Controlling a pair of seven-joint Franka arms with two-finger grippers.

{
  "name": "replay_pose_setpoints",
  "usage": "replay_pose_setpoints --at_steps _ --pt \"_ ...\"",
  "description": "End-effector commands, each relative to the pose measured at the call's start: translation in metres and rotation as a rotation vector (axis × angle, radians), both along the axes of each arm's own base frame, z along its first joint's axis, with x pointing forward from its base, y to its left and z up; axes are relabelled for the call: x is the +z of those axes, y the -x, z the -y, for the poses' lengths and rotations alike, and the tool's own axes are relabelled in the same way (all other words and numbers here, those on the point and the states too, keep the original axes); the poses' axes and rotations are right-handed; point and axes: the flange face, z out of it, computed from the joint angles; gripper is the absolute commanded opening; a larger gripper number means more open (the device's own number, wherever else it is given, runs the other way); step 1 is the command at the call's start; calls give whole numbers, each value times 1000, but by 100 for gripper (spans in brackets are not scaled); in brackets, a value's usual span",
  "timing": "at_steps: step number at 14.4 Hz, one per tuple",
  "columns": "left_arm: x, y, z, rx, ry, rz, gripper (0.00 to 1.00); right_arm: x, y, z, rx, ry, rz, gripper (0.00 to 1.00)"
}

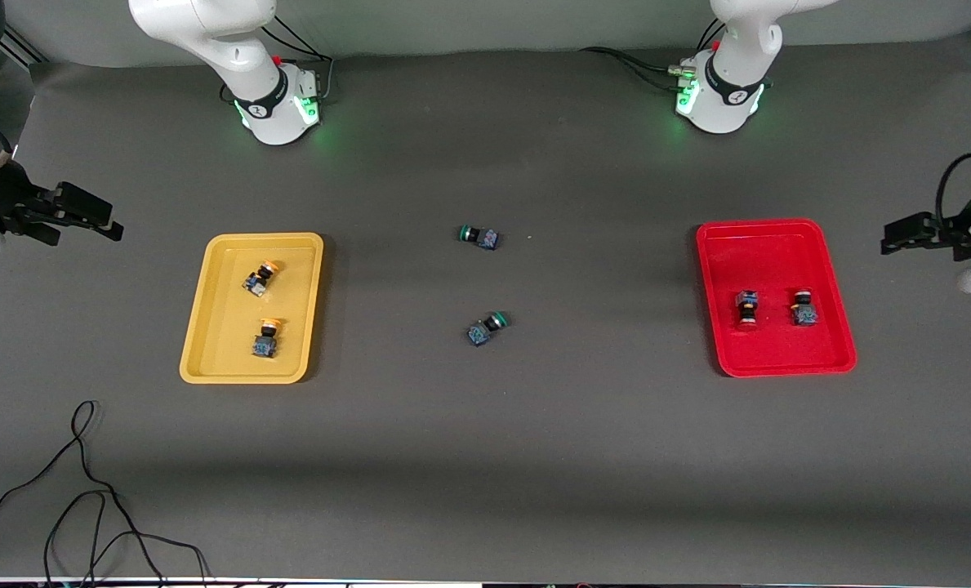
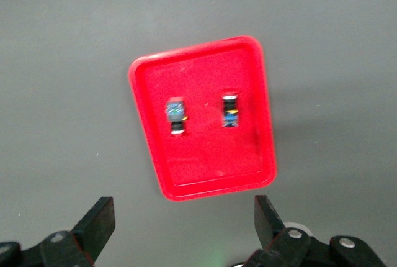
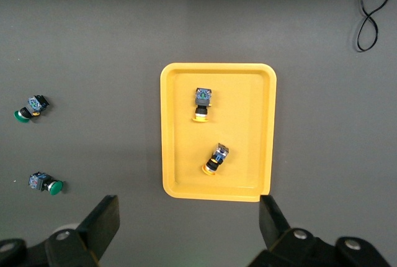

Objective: Place red and yellow buttons in trays

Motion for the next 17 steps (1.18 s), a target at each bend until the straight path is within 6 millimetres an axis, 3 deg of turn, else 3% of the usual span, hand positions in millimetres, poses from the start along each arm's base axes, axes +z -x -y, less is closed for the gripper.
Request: replay_pose_setpoints --at_steps 1,3,8,13,17 --pt "21 1 42 3 -6 29 100 2 3 1 -13 27 20 100" --pt "32 0 58 -8 5 46 100 0 3 -21 46 130 16 100" --pt "51 12 61 38 8 24 100 1 20 -28 -24 129 26 100" --pt "50 15 59 46 6 17 100 6 1 -28 -34 102 41 100" --pt "48 16 60 47 6 15 100 10 5 -28 -42 79 38 100"
